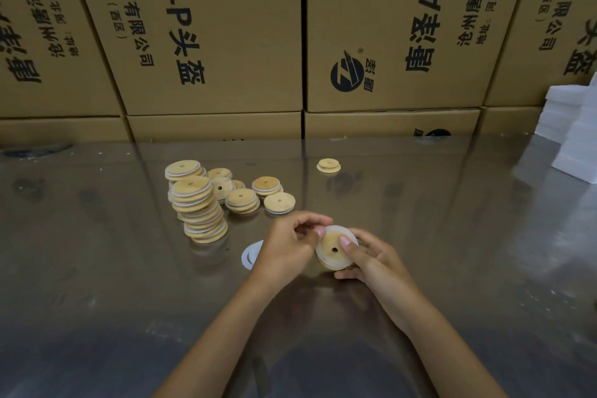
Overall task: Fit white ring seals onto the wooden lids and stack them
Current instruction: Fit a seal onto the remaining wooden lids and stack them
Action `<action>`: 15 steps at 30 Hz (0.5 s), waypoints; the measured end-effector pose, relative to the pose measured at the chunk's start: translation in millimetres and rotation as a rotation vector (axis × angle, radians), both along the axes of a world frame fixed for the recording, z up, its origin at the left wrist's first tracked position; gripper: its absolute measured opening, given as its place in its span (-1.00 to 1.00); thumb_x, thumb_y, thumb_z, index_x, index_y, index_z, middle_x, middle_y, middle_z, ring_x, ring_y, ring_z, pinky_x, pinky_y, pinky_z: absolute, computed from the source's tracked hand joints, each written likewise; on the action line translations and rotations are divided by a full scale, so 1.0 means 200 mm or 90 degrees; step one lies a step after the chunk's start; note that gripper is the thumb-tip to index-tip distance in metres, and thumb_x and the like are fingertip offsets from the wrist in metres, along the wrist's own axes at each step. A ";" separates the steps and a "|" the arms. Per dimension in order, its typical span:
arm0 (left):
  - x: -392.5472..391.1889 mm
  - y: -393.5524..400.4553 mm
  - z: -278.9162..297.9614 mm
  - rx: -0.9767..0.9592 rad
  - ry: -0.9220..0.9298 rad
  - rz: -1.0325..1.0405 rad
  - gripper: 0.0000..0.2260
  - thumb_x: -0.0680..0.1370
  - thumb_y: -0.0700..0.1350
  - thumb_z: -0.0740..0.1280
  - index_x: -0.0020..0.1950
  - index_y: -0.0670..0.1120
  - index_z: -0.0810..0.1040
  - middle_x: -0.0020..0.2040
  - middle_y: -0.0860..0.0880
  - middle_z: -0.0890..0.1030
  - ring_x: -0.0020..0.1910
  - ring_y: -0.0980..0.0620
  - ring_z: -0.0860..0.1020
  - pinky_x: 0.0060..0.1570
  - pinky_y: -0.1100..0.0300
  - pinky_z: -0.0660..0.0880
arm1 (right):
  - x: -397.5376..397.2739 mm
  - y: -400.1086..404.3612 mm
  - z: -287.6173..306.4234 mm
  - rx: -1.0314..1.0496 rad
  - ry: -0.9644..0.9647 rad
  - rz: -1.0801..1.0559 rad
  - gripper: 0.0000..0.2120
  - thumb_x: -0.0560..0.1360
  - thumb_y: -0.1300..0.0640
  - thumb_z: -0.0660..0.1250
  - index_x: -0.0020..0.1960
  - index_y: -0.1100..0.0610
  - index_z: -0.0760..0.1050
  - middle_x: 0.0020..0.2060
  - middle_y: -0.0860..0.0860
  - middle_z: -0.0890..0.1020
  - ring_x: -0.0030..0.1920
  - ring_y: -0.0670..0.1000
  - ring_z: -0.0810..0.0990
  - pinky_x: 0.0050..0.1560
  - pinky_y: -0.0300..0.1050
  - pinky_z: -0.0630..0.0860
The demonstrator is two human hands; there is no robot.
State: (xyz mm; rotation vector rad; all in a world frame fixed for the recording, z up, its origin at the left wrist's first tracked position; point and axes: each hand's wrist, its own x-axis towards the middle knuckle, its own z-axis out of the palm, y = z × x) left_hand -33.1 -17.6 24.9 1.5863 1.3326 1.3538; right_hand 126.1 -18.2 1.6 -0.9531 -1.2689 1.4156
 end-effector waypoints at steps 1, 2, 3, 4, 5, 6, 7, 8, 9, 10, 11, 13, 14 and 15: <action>0.00 0.00 0.00 0.001 -0.001 0.000 -0.71 0.54 -0.35 0.32 -0.11 0.04 0.63 -0.18 0.07 0.65 -0.22 0.23 0.57 -0.13 0.39 0.48 | 0.00 0.00 0.00 -0.002 0.008 0.000 -0.84 0.61 0.17 0.30 0.10 0.16 0.63 -0.06 0.10 0.71 -0.09 0.02 0.68 -0.19 -0.14 0.64; -0.01 0.00 0.01 0.002 -0.002 0.001 -0.70 0.53 -0.38 0.31 -0.11 0.03 0.62 -0.23 0.07 0.62 -0.27 0.26 0.54 -0.16 0.41 0.47 | 0.00 0.00 0.00 -0.004 0.019 -0.001 -0.83 0.61 0.16 0.30 0.11 0.18 0.63 -0.05 0.11 0.70 -0.08 0.02 0.67 -0.19 -0.14 0.63; -0.01 0.00 0.01 0.000 -0.004 0.000 -0.70 0.52 -0.39 0.31 -0.11 0.02 0.60 -0.26 0.06 0.60 -0.29 0.28 0.53 -0.18 0.42 0.47 | 0.00 -0.01 0.00 -0.008 0.029 -0.001 -0.81 0.61 0.16 0.30 0.12 0.19 0.63 -0.04 0.13 0.69 -0.08 0.02 0.66 -0.19 -0.14 0.62; -0.02 -0.01 0.01 -0.002 -0.007 -0.002 -0.71 0.52 -0.40 0.31 -0.10 0.01 0.59 -0.26 0.05 0.59 -0.30 0.28 0.53 -0.19 0.42 0.47 | 0.01 -0.01 0.00 -0.013 0.037 -0.004 -0.80 0.61 0.15 0.29 0.14 0.20 0.62 -0.03 0.15 0.68 -0.08 0.02 0.66 -0.19 -0.15 0.61; -0.02 -0.01 0.02 -0.005 -0.012 -0.003 -0.72 0.51 -0.40 0.32 -0.09 0.00 0.58 -0.26 0.03 0.59 -0.30 0.26 0.54 -0.20 0.42 0.47 | 0.00 -0.01 0.00 -0.019 0.045 -0.010 -0.79 0.61 0.15 0.29 0.15 0.22 0.61 -0.02 0.15 0.67 -0.09 0.01 0.66 -0.20 -0.15 0.61; -0.02 -0.01 0.02 -0.007 -0.015 -0.002 -0.73 0.51 -0.40 0.33 -0.08 -0.01 0.57 -0.26 0.02 0.59 -0.29 0.22 0.54 -0.20 0.41 0.48 | 0.00 -0.01 0.00 -0.025 0.055 -0.018 -0.78 0.62 0.16 0.28 0.17 0.24 0.60 -0.03 0.16 0.66 -0.11 0.00 0.65 -0.22 -0.16 0.59; -0.02 -0.01 0.02 -0.011 -0.016 0.000 -0.74 0.50 -0.39 0.34 -0.08 -0.01 0.56 -0.26 0.02 0.59 -0.28 0.18 0.54 -0.20 0.39 0.49 | 0.00 -0.01 0.00 -0.032 0.068 -0.026 -0.77 0.63 0.16 0.27 0.18 0.26 0.59 -0.03 0.15 0.65 -0.12 -0.01 0.64 -0.23 -0.17 0.58; -0.02 -0.01 0.02 -0.014 -0.015 0.003 -0.75 0.50 -0.38 0.35 -0.08 -0.01 0.55 -0.25 0.01 0.58 -0.27 0.15 0.54 -0.19 0.37 0.49 | -0.01 -0.01 0.00 -0.038 0.084 -0.035 -0.76 0.63 0.16 0.26 0.19 0.27 0.59 -0.04 0.15 0.65 -0.14 -0.02 0.64 -0.24 -0.18 0.57; -0.01 -0.02 0.02 -0.018 -0.013 0.005 -0.76 0.50 -0.37 0.36 -0.07 -0.01 0.54 -0.25 0.00 0.58 -0.27 0.13 0.53 -0.18 0.35 0.51 | -0.01 -0.01 0.00 -0.044 0.099 -0.044 -0.77 0.63 0.17 0.26 0.18 0.27 0.58 -0.05 0.14 0.65 -0.15 -0.02 0.64 -0.26 -0.19 0.56; 0.00 -0.02 0.02 -0.022 -0.009 0.005 -0.76 0.50 -0.36 0.36 -0.07 -0.01 0.54 -0.24 -0.01 0.58 -0.26 0.10 0.53 -0.17 0.30 0.52 | -0.01 -0.01 0.00 -0.049 0.113 -0.055 -0.77 0.63 0.17 0.26 0.17 0.26 0.58 -0.06 0.14 0.65 -0.15 -0.02 0.64 -0.27 -0.19 0.56; 0.01 -0.02 0.01 -0.027 -0.009 0.005 -0.77 0.51 -0.36 0.36 -0.08 -0.01 0.54 -0.24 -0.02 0.58 -0.26 0.08 0.53 -0.14 0.23 0.53 | -0.02 -0.01 0.00 -0.051 0.120 -0.065 -0.78 0.63 0.16 0.26 0.16 0.25 0.59 -0.06 0.13 0.66 -0.16 -0.02 0.64 -0.27 -0.20 0.56; 0.01 -0.02 0.00 -0.037 -0.032 0.015 -0.79 0.51 -0.35 0.37 -0.08 -0.03 0.55 -0.25 -0.02 0.59 -0.28 0.07 0.55 -0.13 0.13 0.56 | -0.02 0.00 0.00 -0.047 0.116 -0.072 -0.79 0.63 0.15 0.26 0.16 0.23 0.59 -0.04 0.15 0.67 -0.13 0.00 0.65 -0.27 -0.20 0.57; 0.00 -0.02 -0.01 -0.042 -0.054 0.026 -0.81 0.50 -0.34 0.38 -0.09 -0.05 0.55 -0.27 -0.02 0.60 -0.31 0.07 0.56 -0.15 0.12 0.56 | -0.02 0.00 0.00 -0.043 0.119 -0.070 -0.78 0.63 0.14 0.26 0.16 0.23 0.58 -0.02 0.17 0.66 -0.10 0.03 0.64 -0.25 -0.19 0.57; 0.00 -0.02 -0.02 -0.048 -0.075 0.040 -0.83 0.49 -0.33 0.40 -0.09 -0.07 0.55 -0.29 -0.02 0.61 -0.34 0.08 0.57 -0.16 0.10 0.57 | -0.02 0.00 0.00 -0.040 0.131 -0.071 -0.78 0.63 0.13 0.25 0.16 0.22 0.57 0.01 0.18 0.66 -0.06 0.07 0.64 -0.22 -0.17 0.58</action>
